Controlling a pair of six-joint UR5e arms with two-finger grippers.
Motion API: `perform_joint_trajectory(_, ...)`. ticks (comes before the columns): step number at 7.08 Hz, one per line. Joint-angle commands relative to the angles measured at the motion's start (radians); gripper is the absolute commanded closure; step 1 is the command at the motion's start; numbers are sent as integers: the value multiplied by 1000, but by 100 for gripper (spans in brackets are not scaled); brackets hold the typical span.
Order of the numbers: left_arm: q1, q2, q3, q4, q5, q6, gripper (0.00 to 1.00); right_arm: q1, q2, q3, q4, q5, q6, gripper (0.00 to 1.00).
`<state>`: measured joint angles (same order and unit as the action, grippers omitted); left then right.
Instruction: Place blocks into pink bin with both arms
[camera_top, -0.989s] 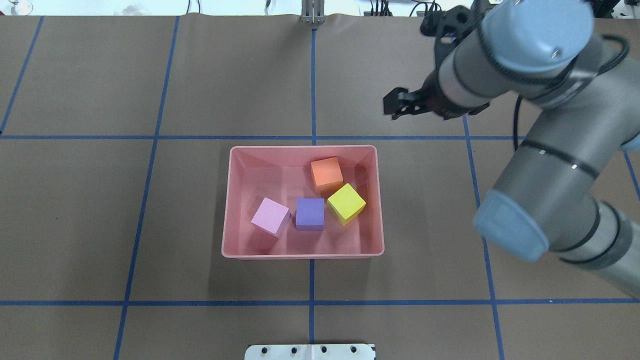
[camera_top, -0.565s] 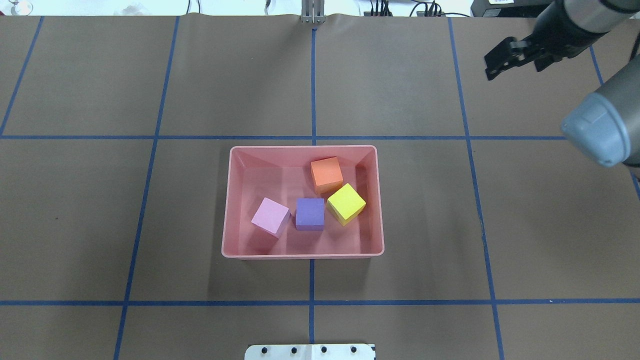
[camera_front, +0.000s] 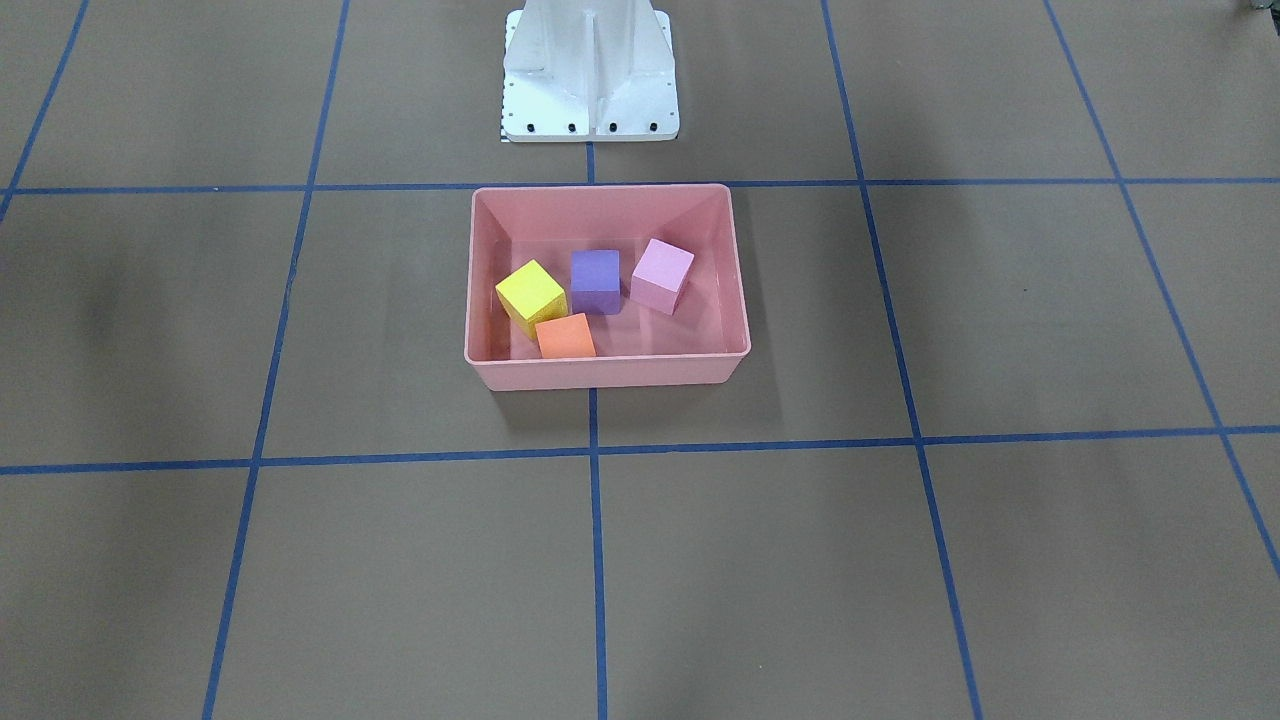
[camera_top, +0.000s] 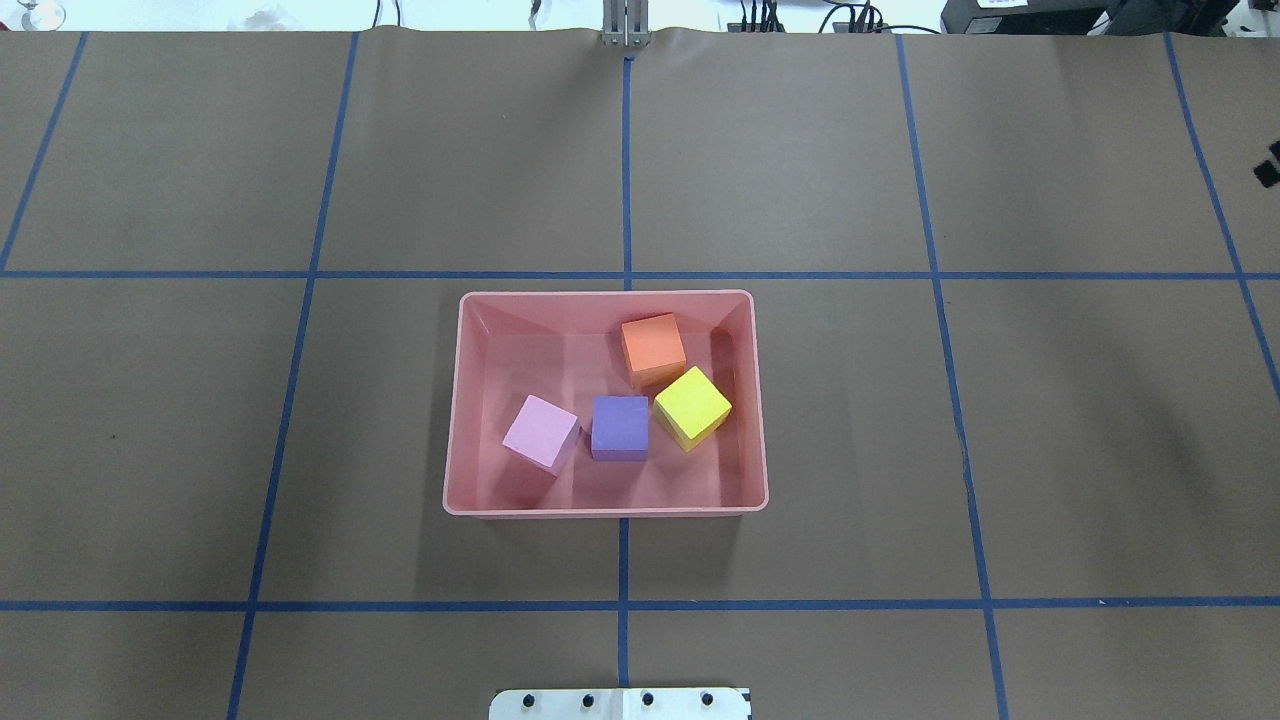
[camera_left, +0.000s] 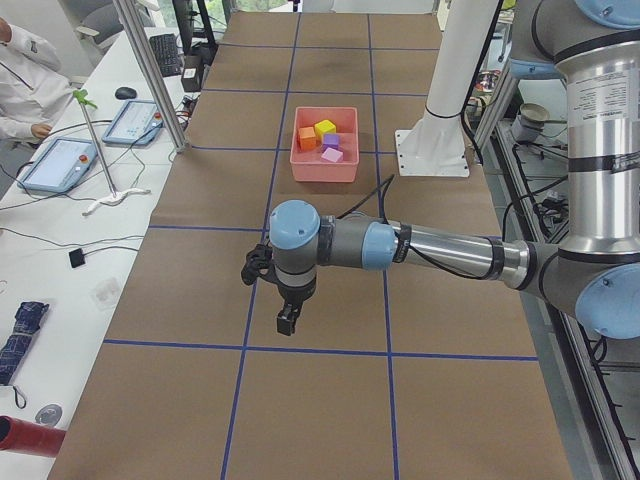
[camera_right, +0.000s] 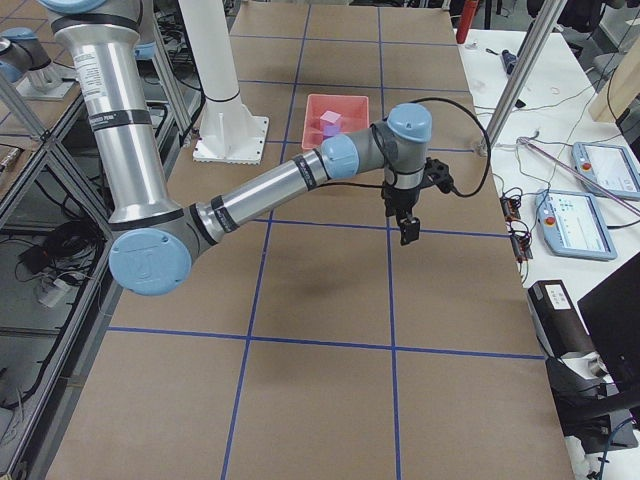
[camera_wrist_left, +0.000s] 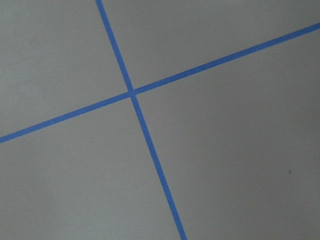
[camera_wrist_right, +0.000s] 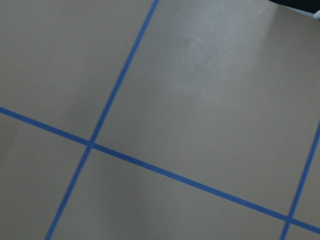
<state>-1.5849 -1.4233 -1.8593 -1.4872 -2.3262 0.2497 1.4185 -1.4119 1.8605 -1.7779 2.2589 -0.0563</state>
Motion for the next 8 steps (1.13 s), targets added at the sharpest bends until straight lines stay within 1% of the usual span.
perform_joint_trajectory(1,-32,27,-1,-1,-4,-36,0,88,-152,-7,12,-2,-100,0)
perform_joint_trajectory(2,-32,26,-18,-1,-4,-134,0,97,-174,-9,12,-4,-127,0)
perform_joint_trajectory(3,-32,30,-20,-2,-4,-133,0,97,-202,-9,12,-4,-122,0)
perform_joint_trajectory(4,-30,29,-17,1,-2,-135,0,105,-203,-10,12,-4,-122,0)
perform_joint_trajectory(5,-30,27,-49,-1,-2,-135,0,112,-220,-14,12,-4,-123,0)
perform_joint_trajectory(8,-23,38,-37,-4,-2,-133,0,169,-269,-9,11,2,-122,0)
